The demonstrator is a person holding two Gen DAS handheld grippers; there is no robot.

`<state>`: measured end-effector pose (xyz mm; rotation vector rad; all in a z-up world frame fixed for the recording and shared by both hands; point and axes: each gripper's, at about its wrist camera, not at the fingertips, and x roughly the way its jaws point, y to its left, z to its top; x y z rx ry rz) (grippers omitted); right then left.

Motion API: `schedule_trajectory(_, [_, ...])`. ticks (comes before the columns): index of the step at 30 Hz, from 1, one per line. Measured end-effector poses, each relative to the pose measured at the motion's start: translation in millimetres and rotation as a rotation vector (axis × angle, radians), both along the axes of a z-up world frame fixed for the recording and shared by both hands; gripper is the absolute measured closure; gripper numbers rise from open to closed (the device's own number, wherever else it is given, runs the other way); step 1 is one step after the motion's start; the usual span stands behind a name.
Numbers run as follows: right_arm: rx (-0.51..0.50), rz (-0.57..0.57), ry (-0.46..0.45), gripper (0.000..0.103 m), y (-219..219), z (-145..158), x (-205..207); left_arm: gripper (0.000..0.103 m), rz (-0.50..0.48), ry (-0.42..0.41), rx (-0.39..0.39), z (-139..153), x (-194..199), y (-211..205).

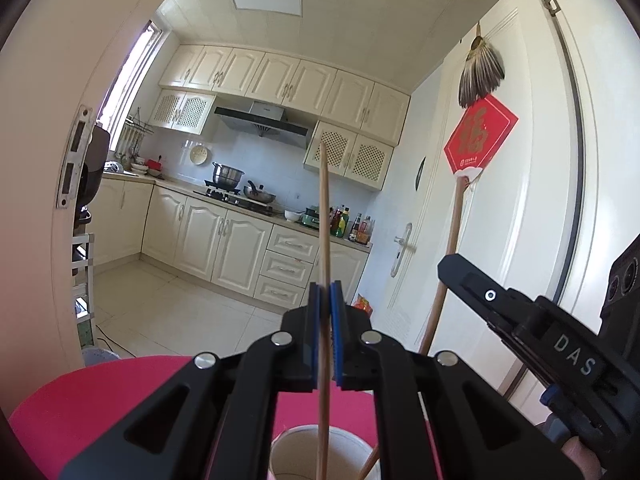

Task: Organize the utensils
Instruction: 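Lower the chopsticks into the pink cup and open both grippers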

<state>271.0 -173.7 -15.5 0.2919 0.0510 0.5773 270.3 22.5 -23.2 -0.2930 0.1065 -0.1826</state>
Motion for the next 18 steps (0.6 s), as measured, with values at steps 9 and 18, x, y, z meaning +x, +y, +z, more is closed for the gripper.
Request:
schedule_trajectory(9, [-0.055,0.002,0.012,0.097,1.2,-11.2,-17.7,0.097,-0.001,0.058,0.022,-16.4,-5.3,2.2])
schedule_trajectory(18, [-0.082,-0.006,0.044,0.096,-0.4,-17.0,-28.0,0.071,0.017,0.069,0.070,-16.2,-26.7,3.6])
